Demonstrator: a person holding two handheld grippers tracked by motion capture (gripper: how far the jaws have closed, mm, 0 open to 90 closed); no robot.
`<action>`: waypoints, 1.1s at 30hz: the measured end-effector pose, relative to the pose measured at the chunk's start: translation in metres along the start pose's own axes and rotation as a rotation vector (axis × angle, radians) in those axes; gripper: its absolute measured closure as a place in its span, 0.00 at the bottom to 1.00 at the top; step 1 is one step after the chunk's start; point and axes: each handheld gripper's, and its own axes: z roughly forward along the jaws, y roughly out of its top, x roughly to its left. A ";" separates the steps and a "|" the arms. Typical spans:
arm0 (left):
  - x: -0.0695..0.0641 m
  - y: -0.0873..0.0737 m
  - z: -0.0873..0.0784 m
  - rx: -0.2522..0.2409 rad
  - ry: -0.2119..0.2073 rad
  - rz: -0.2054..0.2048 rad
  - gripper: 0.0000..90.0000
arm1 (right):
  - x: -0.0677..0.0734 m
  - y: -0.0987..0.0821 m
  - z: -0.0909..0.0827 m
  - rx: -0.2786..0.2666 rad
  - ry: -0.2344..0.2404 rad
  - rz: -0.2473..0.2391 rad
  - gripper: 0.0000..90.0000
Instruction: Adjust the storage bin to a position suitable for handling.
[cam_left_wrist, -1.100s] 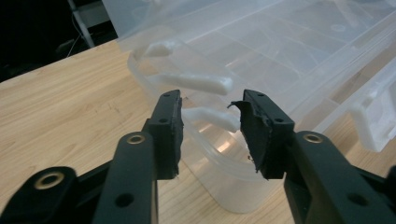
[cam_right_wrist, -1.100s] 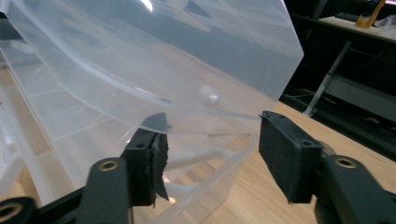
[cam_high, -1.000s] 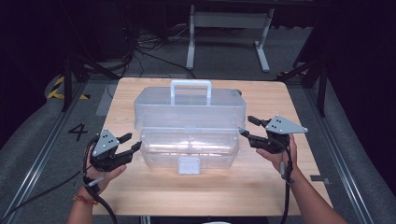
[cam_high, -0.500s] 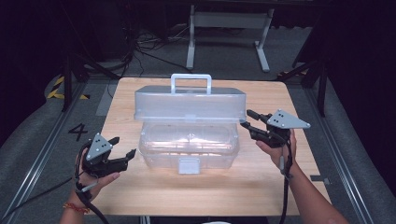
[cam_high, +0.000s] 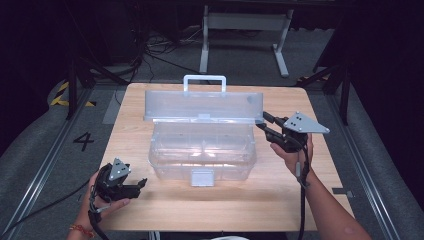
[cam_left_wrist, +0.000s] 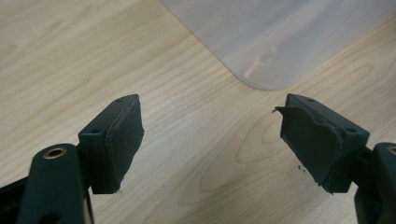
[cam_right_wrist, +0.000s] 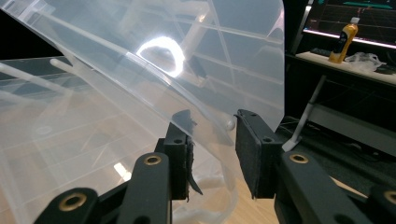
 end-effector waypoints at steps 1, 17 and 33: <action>0.001 -0.002 0.003 0.001 -0.002 -0.011 0.25 | 0.000 0.001 0.002 -0.005 -0.010 0.000 0.75; 0.010 -0.011 0.027 0.003 -0.063 -0.065 0.20 | -0.003 0.018 0.016 -0.006 -0.122 -0.034 0.81; 0.010 -0.016 0.022 0.002 -0.039 -0.088 0.20 | -0.018 0.034 0.039 -0.013 -0.186 0.074 0.87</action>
